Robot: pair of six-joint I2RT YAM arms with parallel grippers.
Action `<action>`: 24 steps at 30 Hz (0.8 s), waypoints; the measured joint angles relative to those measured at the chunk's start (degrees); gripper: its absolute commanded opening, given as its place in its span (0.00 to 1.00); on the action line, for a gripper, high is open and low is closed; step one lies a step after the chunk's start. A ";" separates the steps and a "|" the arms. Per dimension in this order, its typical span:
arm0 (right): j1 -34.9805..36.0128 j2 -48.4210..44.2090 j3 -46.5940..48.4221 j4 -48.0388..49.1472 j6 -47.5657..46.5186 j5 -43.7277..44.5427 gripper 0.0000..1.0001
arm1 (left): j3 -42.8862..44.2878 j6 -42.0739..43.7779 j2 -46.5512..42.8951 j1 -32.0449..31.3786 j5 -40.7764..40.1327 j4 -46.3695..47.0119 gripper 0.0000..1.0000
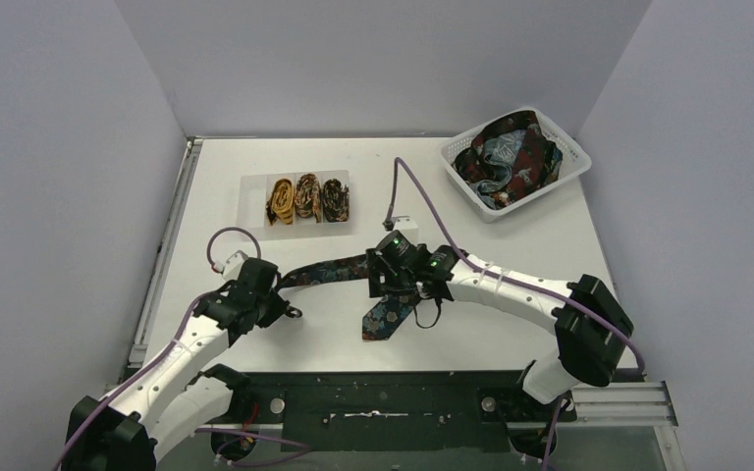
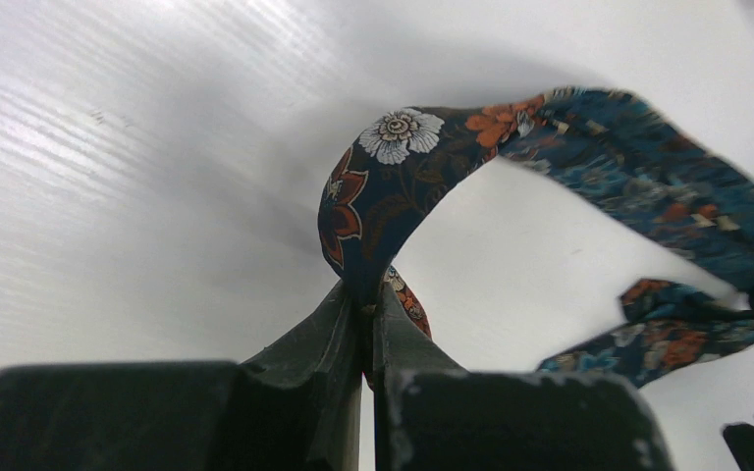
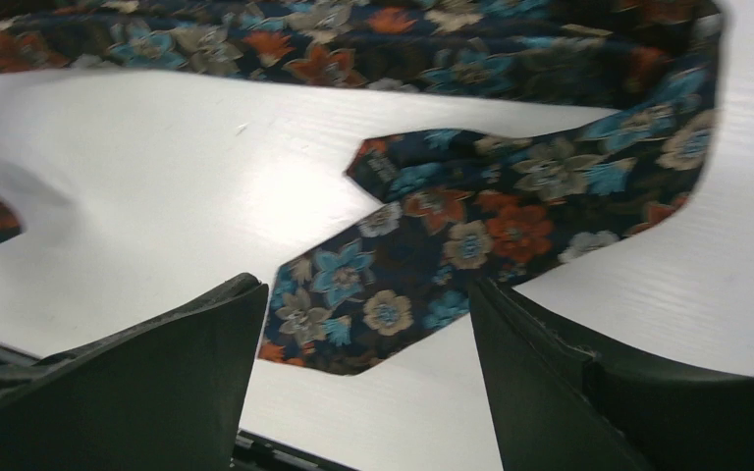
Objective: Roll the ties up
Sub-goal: Flatten out the tie at the center of the board.
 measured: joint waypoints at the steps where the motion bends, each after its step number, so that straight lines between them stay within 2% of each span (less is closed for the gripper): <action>1: 1.07 1.31 0.76 -0.13 0.11 0.07 0.71 | -0.13 0.59 1.22 0.04 0.55 -0.13 0.00; 5: 7.13 7.93 3.85 -0.79 0.42 1.90 0.69 | -0.17 2.32 3.89 0.15 1.73 -0.28 0.00; 10: 15.15 11.78 4.92 -4.46 0.96 4.26 0.65 | -0.20 3.37 4.00 0.46 2.47 -0.24 0.00; 14: 17.53 13.81 5.51 -6.21 1.62 5.73 0.47 | -0.70 3.43 2.89 0.66 2.75 -0.13 0.00; 17: 17.66 15.58 5.66 -7.54 2.21 7.19 0.31 | -0.94 3.56 2.29 0.87 2.91 -0.13 0.00; 19: 17.66 15.89 6.32 -8.11 2.67 8.98 0.16 | -0.96 3.61 2.08 0.96 2.93 -0.11 0.00; 22: 17.33 15.72 6.23 -9.42 2.84 11.80 0.05 | -1.38 3.85 1.64 1.01 3.17 0.13 0.00; 24: 16.65 14.19 5.38 -9.88 3.23 13.60 0.03 | -1.81 4.02 1.42 1.03 3.43 0.15 0.00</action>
